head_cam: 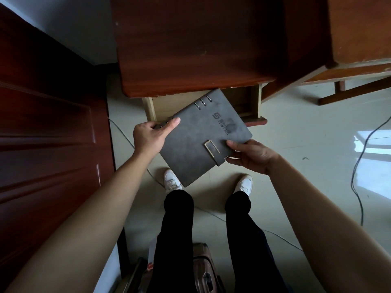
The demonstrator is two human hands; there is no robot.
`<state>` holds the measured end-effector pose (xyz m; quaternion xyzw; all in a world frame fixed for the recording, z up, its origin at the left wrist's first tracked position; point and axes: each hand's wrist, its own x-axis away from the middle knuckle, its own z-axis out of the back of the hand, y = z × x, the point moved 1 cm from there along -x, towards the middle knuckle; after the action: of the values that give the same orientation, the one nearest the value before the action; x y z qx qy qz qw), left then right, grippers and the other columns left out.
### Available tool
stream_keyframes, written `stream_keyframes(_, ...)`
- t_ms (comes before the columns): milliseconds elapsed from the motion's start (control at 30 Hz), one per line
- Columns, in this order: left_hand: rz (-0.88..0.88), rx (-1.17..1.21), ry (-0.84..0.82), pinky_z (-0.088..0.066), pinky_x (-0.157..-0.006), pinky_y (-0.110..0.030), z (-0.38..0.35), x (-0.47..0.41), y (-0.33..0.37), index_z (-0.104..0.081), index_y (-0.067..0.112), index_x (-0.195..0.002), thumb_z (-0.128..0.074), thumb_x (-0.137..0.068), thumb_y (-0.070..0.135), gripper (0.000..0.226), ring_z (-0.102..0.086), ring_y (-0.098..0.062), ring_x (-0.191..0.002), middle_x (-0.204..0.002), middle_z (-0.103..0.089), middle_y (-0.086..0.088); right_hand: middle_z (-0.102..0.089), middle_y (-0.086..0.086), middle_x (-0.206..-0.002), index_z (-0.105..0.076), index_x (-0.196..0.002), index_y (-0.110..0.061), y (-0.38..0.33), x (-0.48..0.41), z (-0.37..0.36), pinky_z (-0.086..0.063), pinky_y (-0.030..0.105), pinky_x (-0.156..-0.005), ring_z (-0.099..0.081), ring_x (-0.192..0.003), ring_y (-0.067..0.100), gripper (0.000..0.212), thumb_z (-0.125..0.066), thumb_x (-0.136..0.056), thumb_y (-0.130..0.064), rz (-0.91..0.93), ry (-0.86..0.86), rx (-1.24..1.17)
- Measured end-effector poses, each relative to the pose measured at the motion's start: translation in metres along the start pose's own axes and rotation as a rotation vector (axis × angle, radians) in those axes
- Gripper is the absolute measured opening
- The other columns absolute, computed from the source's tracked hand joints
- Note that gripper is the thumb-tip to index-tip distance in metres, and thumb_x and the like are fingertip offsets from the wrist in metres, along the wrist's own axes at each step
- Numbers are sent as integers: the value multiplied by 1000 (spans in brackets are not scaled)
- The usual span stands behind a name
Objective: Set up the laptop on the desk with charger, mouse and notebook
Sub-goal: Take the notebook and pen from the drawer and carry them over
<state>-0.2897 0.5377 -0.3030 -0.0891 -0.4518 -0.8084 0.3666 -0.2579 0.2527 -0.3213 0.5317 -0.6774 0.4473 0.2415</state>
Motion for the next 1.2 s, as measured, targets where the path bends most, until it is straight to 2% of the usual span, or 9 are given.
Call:
stream_keyframes(200, 78, 200, -22, -20, -54, -34, 7, 9, -12, -31, 19, -46, -85, -66, 59, 70, -25, -14, -52, -52, -25, 4, -74, 0, -112, -62, -122, -16, -7, 7, -7, -61, 30, -78, -71, -102, 15, 57, -81, -68, -19, 7, -69, 42)
stream_keyframes(333, 131, 345, 100, -25, -50, -32, 14, -8, 9, -39, 21, -49, -86, -61, 61, 62, -31, -12, -51, -55, -34, 1, -66, 4, -125, -52, -133, -12, -37, -9, -27, -57, 32, -94, -65, -113, 18, 51, -70, -87, -6, 203, -64, -36)
stream_keyframes(467, 254, 602, 251, -60, -67, -35, 17, -39, 44, -68, 21, -56, -85, -62, 62, 45, -69, -10, -70, -74, -72, 6, -66, 5, -121, -53, -127, -20, -79, -27, -39, -57, 37, -92, -68, -104, 19, 43, -69, -91, -3, 385, 16, -114)
stream_keyframes(533, 249, 726, 265, -61, -76, -35, 13, -59, 52, -76, 19, -70, -80, -69, 62, 43, -73, -12, -82, -87, -76, 7, -68, 2, -115, -57, -125, -18, -85, -37, -38, -58, 40, -94, -69, -102, 20, 42, -73, -88, -6, 365, 187, 93)
stream_keyframes(633, 129, 612, 279, -49, -68, -23, 3, -71, 54, -66, 14, -90, -67, -88, 51, 38, -62, -5, -70, -80, -63, 8, -65, 0, -121, -60, -129, -17, -77, -58, -35, -54, 30, -85, -65, -106, 19, 38, -68, -92, -18, 320, 466, 862)
stream_keyframes(733, -3, 385, 363, -40, -63, -6, -3, -69, 47, -63, 11, -98, -65, -93, 35, 25, -55, 14, -61, -77, -57, 15, -64, 7, -125, -62, -129, -18, -61, -79, -32, -45, 29, -85, -60, -111, 25, 32, -57, -97, -22, 257, 444, 1346)
stream_keyframes(900, -160, 345, 513, -49, -69, -20, -2, -73, 39, -60, 8, -105, -75, -82, 32, 37, -56, 8, -64, -80, -60, 15, -62, 15, -128, -61, -130, -16, -53, -113, -43, -51, 43, -94, -58, -116, 36, 35, -51, -98, -25, 225, 401, 1552)
stream_keyframes(1000, -223, 274, 501, -44, -67, -12, -4, -75, 35, -61, 3, -108, -73, -85, 34, 40, -55, 9, -65, -80, -59, 16, -56, 16, -135, -53, -137, -17, -52, -134, -48, -43, 48, -102, -52, -124, 39, 42, -46, -101, -38, 155, 370, 1699)
stream_keyframes(1200, -329, 154, 455, -45, -68, -15, -1, -80, 25, -53, 11, -105, -67, -89, 45, 40, -58, -6, -75, -94, -67, -11, -41, 17, -149, -51, -142, -22, -55, -159, -46, -29, 52, -113, -34, -139, 39, 55, -45, -98, -55, 68, 379, 1843)
